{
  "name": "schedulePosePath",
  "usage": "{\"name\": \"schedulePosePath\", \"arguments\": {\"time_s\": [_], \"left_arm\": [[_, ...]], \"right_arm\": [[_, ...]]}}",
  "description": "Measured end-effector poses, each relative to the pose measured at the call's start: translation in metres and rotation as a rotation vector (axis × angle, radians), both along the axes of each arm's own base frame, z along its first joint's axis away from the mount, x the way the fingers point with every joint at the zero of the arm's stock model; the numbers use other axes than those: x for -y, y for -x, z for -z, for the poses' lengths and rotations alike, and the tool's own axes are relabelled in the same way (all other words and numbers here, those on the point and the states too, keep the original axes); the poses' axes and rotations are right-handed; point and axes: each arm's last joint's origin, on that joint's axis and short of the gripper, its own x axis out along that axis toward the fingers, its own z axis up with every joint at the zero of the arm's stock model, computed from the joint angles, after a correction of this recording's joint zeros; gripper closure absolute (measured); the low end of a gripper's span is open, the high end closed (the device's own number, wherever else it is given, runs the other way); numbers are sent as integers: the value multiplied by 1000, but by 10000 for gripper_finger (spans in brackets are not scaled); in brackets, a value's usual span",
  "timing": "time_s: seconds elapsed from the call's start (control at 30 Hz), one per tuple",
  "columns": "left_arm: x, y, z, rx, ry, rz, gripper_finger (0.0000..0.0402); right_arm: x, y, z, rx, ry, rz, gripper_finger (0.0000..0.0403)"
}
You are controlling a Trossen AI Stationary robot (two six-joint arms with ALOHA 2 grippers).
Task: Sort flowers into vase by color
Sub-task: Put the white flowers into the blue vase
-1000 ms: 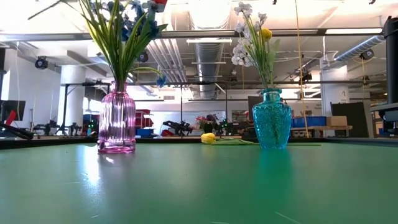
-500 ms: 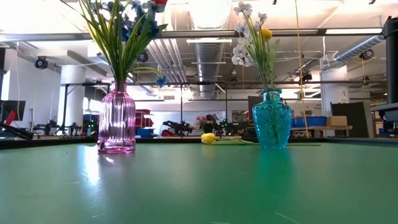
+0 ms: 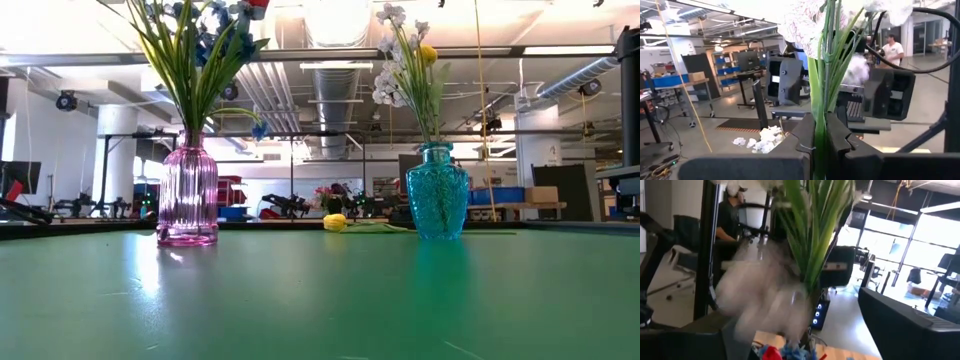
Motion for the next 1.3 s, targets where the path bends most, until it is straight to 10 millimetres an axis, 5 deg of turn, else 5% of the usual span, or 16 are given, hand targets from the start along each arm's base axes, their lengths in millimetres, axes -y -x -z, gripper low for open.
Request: {"name": "schedulePosePath", "arguments": {"time_s": [0.27,0.53,0.8,1.1,1.3], "left_arm": [[-3,-27,15,2,2,-4,401],[0,-58,20,-38,-26,-35,401],[2,-70,20,-48,-22,-55,384],[-1,-60,16,-95,-22,-45,276],[-4,-50,0,-160,1,-39,208]], "right_arm": [[-1,1,-5,53,-7,-45,56],[-1,2,-7,74,-5,-55,84],[-2,1,-6,66,-23,-62,205],[-2,3,-2,-2,-17,-80,376],[1,22,-11,-40,-38,-31,390]]}}
